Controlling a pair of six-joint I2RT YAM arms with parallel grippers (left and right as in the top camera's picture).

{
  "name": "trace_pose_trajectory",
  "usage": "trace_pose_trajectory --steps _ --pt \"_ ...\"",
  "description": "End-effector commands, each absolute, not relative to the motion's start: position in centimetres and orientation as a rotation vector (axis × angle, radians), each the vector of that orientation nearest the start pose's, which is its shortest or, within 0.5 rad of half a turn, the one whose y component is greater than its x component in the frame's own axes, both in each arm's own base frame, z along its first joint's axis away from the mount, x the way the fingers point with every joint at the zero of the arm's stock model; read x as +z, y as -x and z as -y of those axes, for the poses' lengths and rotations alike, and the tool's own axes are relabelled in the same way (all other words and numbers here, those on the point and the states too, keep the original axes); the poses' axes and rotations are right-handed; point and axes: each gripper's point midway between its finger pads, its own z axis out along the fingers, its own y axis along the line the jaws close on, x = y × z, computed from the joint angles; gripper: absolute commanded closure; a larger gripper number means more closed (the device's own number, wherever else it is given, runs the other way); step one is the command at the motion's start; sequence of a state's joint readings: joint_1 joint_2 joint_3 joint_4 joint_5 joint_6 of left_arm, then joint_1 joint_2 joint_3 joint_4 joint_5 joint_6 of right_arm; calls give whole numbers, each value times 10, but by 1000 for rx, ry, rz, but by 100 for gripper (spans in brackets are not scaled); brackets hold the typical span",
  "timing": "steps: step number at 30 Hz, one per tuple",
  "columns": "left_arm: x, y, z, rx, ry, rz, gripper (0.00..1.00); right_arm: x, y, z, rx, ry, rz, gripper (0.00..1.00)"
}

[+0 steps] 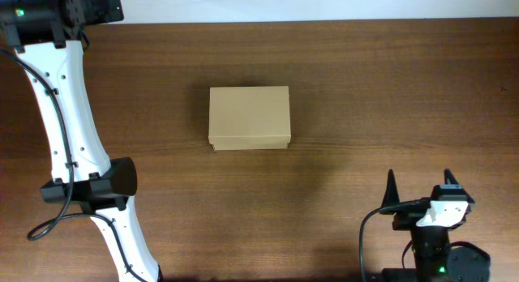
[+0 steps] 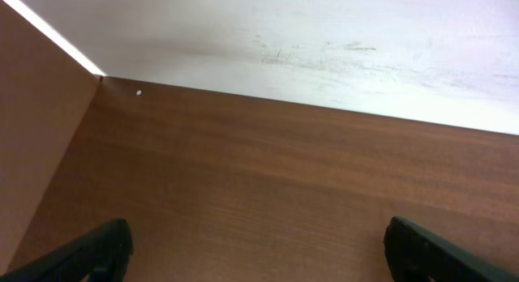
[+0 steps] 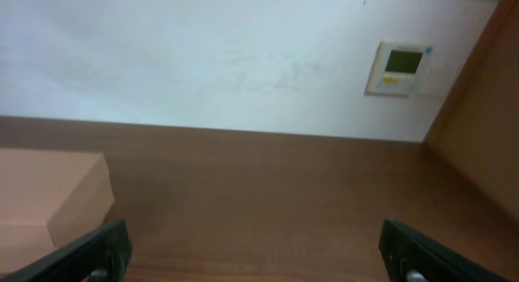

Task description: Pack container

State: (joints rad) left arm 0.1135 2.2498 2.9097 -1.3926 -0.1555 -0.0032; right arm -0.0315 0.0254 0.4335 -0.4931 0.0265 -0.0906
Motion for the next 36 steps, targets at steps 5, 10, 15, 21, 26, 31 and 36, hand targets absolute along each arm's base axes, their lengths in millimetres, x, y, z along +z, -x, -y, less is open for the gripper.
trace_pose_trajectory --steps 5,10,15,21,26,31,36 --pt "347 -519 -90 252 208 -2310 0 202 -213 6 -92 61 -1752 1" --pt "347 -519 -90 252 208 -2310 0 161 -219 6 -89 64 -1840 1" --pt "347 -519 -90 252 208 -2311 0 128 -221 6 -86 66 -1911 1" --pt "347 -519 -90 252 208 -2311 0 121 -221 6 -86 67 -1926 1" --pt "347 -519 -90 252 208 -2310 0 121 -221 6 -86 67 -1926 1" --pt "347 -519 -90 252 208 -2310 0 121 -221 6 -86 67 -1926 1" --pt "347 -519 -90 252 208 -2310 0 121 -221 6 -86 67 -1926 1"
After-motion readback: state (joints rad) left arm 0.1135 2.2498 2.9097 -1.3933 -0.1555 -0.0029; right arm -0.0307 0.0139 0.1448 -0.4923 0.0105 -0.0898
